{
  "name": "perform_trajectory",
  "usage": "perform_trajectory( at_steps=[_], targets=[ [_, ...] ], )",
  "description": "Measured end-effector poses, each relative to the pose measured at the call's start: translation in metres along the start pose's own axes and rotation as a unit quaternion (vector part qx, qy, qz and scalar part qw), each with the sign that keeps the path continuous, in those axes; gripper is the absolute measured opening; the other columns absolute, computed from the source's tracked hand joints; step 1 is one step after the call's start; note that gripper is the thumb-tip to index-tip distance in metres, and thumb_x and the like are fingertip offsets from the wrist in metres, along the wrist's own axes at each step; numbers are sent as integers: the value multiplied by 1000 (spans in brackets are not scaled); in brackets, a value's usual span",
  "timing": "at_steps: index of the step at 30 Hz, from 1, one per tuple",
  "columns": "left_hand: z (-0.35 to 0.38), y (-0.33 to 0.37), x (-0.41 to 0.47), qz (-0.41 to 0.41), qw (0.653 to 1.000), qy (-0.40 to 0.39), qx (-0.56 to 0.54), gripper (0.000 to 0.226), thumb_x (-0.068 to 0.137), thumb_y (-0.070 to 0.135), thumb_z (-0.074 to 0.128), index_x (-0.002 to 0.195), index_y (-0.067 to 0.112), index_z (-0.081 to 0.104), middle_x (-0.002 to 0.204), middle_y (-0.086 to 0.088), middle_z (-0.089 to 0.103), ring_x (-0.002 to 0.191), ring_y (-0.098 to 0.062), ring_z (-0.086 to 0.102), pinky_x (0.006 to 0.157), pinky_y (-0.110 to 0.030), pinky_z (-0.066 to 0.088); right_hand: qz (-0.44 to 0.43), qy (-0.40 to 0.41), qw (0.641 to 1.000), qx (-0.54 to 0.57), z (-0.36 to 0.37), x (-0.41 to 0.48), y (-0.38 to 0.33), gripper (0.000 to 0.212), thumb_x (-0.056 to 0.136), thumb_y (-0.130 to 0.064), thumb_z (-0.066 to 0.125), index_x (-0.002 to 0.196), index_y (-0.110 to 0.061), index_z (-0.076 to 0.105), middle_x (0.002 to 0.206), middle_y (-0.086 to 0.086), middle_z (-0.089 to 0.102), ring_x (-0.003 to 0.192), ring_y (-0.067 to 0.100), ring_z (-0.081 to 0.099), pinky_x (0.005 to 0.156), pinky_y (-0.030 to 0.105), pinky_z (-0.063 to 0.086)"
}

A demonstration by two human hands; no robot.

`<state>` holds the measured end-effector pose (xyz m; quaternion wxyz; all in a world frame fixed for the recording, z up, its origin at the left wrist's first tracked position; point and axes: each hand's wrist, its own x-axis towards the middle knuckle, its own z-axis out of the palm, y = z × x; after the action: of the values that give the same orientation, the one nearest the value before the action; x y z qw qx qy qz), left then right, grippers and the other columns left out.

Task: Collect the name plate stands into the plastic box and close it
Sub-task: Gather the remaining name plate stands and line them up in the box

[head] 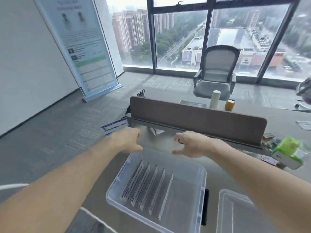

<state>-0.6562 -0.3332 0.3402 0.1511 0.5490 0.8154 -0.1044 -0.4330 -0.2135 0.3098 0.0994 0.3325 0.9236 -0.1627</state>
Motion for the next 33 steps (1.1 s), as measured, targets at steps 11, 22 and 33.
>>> perform_trajectory(
  at_steps=[11,22,33],
  targets=[
    [-66,-135,-5,-20,999,39,4,55,88,45,64,135,20,50,131,-5,57,113,-26,58,94,-40,51,31,39,999,-4,-75,72,-112,57,88,-63,59,135,-32,51,126,-5,61,120,21,56,101,44,49],
    [-71,-306,31,-52,998,14,-17,74,90,49,68,151,23,36,151,-3,44,131,-27,50,104,-44,47,44,25,998,-31,-78,179,-224,56,91,-59,59,138,-30,50,131,-1,60,119,23,59,100,43,50],
    [-58,-381,110,-87,996,1,-17,69,90,48,67,147,21,40,145,-5,49,121,-27,58,97,-42,51,-4,25,996,-86,-70,315,-246,51,96,-53,56,139,-27,49,130,1,58,120,25,57,92,39,51]
  ],
)
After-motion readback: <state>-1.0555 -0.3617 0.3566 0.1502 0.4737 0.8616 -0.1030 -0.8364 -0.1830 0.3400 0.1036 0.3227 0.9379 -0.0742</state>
